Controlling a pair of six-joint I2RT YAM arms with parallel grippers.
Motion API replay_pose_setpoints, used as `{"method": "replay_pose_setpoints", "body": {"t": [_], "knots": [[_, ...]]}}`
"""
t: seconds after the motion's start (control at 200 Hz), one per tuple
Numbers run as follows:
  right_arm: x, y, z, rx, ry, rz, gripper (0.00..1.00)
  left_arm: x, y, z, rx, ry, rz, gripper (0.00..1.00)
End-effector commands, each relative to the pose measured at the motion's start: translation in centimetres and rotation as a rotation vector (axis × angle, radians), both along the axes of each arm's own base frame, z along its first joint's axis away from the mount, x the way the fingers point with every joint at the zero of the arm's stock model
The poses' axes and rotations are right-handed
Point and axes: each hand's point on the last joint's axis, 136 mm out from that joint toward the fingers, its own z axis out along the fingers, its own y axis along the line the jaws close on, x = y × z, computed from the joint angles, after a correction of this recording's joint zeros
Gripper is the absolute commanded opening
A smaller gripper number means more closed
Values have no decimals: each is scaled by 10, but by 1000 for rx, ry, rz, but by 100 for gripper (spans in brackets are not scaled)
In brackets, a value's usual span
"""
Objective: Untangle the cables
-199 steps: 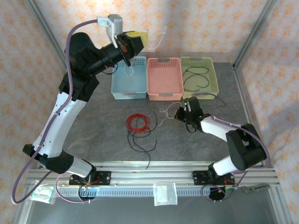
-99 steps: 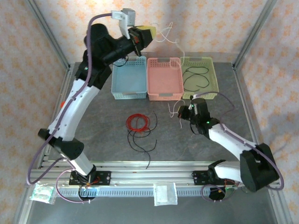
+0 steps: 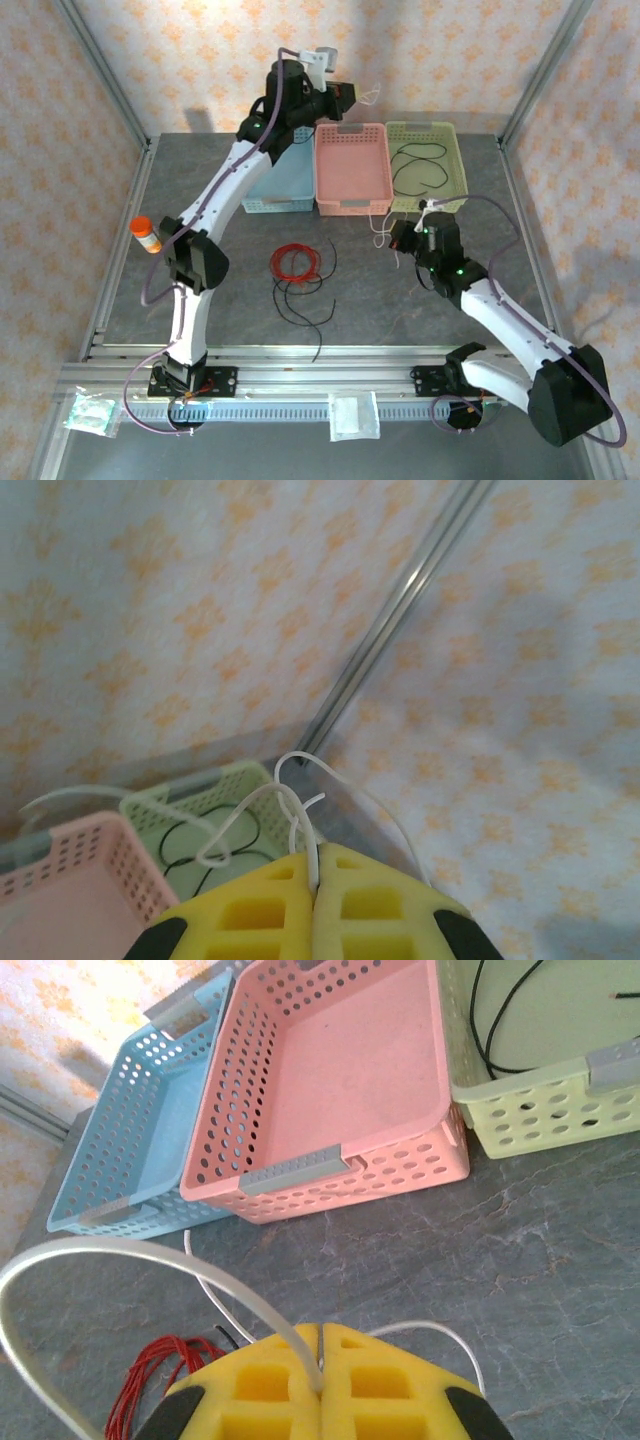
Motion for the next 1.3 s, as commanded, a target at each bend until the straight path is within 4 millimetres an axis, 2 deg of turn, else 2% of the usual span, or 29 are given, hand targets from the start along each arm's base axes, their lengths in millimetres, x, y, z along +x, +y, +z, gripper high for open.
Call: {"method": "replay_pose_setpoints", "body": {"t": [0.0,0.175,0.375,0.531,0.696,0.841,0.976,1.051,1.156,1.297], "knots": [[2,-8,9,-44,-20,-27,0,16,10,0,-27,11,51,0],[2,-8,18,-77,-57,-5,0,44,7,-55,-9,96,85,0],[-2,-14,36,-93,-133,-15,0,64,1,-119,21,193,97,0],[-7,-14,51,-94,-147,-4,0,66,-3,-163,49,277,86,0],[-6,-21,61,-107,-149,-39,0,57,-5,-194,80,339,68,0],[-7,-24,76,-114,-170,-54,0,53,-1,-195,139,332,93,28],[-8,-32,89,-95,-210,-98,0,46,5,-174,194,287,131,58],[-9,-35,95,-81,-222,-115,0,39,8,-161,232,258,152,71],[-9,-36,104,-74,-231,-117,0,23,11,-141,253,215,165,74],[-8,-35,120,-88,-256,-99,0,-7,19,-114,197,160,153,76]]}}
